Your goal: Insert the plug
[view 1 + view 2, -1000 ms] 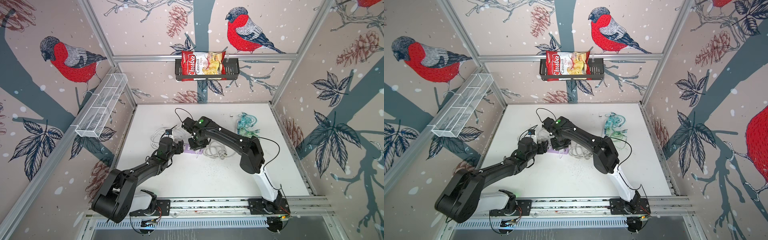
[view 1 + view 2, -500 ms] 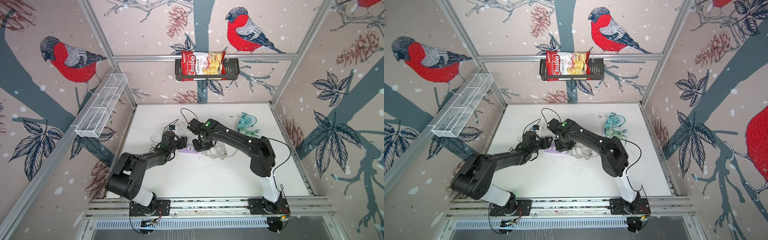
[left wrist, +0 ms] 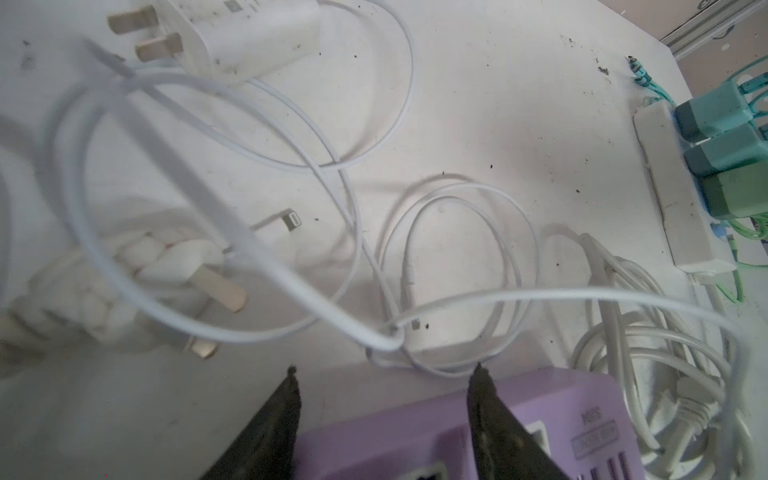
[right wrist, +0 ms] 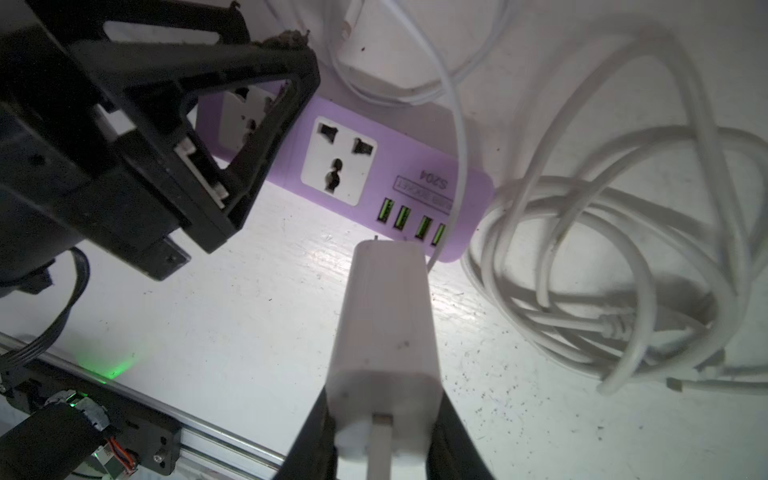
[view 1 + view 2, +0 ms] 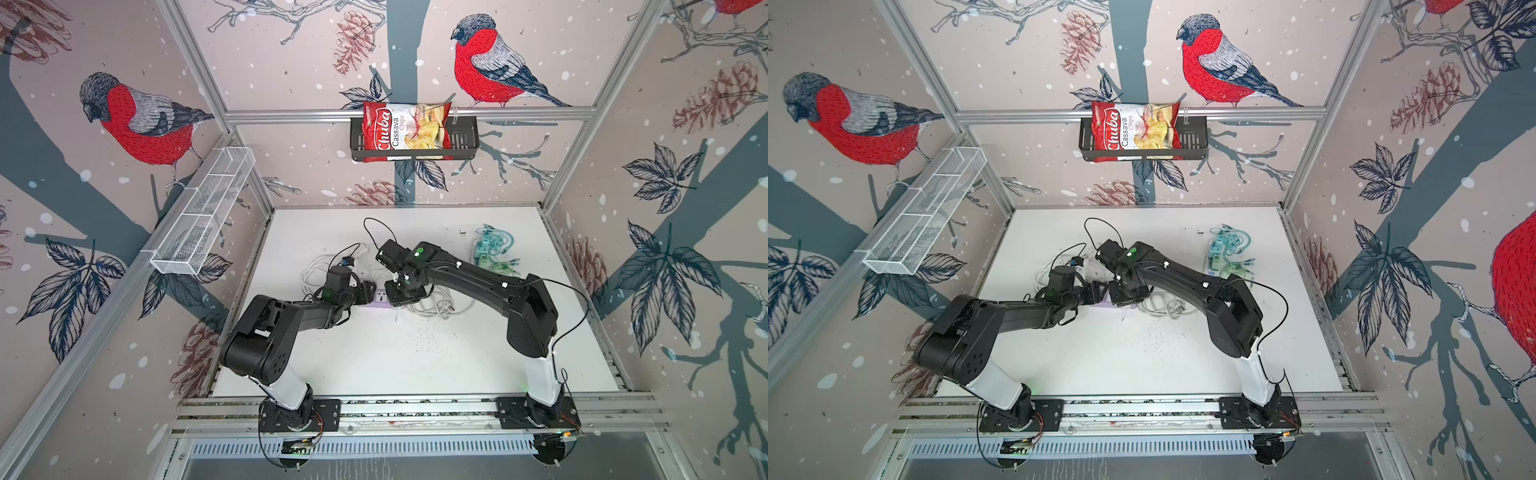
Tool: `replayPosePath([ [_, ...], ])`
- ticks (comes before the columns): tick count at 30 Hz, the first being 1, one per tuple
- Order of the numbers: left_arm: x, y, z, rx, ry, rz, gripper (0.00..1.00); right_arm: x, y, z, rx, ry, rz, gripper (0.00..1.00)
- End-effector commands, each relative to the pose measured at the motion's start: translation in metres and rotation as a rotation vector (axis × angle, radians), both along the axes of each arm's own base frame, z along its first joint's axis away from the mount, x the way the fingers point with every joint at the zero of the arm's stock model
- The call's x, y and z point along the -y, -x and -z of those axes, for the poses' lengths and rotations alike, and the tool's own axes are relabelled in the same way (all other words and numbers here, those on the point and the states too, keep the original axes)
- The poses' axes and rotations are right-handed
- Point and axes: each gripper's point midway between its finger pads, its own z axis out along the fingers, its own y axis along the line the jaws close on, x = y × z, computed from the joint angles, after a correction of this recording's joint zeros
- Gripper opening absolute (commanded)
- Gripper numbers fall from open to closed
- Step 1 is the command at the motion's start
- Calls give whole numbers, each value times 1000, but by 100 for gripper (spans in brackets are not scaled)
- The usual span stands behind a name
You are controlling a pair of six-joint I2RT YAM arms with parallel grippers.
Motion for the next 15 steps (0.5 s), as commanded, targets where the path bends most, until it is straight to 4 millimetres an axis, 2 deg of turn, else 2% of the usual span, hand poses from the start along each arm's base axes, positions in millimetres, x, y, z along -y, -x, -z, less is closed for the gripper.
replayPosePath([
  [1,7,14,1,-31,33,18,62,-7,9,-5,-33,-29,-12,1],
  [4,12,23,-4,-21,37,24,62,-6,16,-8,-57,-37,-35,1],
  [8,18,34,-8,-16,49,35,62,4,25,-2,-88,8,-44,1],
  [15,11,43,-18,16,50,18,62,12,28,-7,-99,57,-16,1],
])
